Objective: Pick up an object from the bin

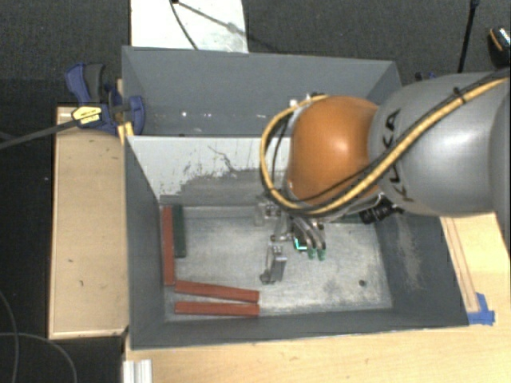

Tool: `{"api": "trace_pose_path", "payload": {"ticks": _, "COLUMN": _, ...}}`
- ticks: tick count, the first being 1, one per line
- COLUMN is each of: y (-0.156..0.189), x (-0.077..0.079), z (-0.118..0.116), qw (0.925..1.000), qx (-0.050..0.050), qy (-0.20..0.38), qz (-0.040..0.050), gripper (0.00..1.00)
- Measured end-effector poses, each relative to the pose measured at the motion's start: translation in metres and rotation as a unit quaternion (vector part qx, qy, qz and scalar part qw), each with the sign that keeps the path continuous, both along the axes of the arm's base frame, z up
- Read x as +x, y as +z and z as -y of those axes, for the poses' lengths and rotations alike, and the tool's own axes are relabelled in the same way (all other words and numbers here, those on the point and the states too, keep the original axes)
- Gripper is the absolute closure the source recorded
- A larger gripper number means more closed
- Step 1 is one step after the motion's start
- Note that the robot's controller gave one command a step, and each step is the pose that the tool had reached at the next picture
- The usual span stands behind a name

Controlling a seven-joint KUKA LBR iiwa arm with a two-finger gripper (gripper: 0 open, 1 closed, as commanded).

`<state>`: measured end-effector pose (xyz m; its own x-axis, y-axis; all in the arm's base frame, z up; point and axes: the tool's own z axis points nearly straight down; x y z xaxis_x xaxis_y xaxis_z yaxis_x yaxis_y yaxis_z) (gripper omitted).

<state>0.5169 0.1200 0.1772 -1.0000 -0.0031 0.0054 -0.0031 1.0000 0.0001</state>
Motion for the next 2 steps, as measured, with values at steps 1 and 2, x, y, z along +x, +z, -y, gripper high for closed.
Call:
{"api": "trace_pose_path", "payload": {"ticks": 1, "y": -0.109, "x": -0.023, "z": -0.073, "qw": 0.9899, "qx": 0.001, "qy": 0.142, "qz": 0.0013, "gripper": 0.0}}
{"api": "trace_pose_path", "payload": {"ticks": 2, "y": -0.075, "x": -0.031, "z": -0.139, "qw": 0.9804, "qx": 0.003, "qy": 0.197, "qz": 0.0055, "gripper": 0.0}}
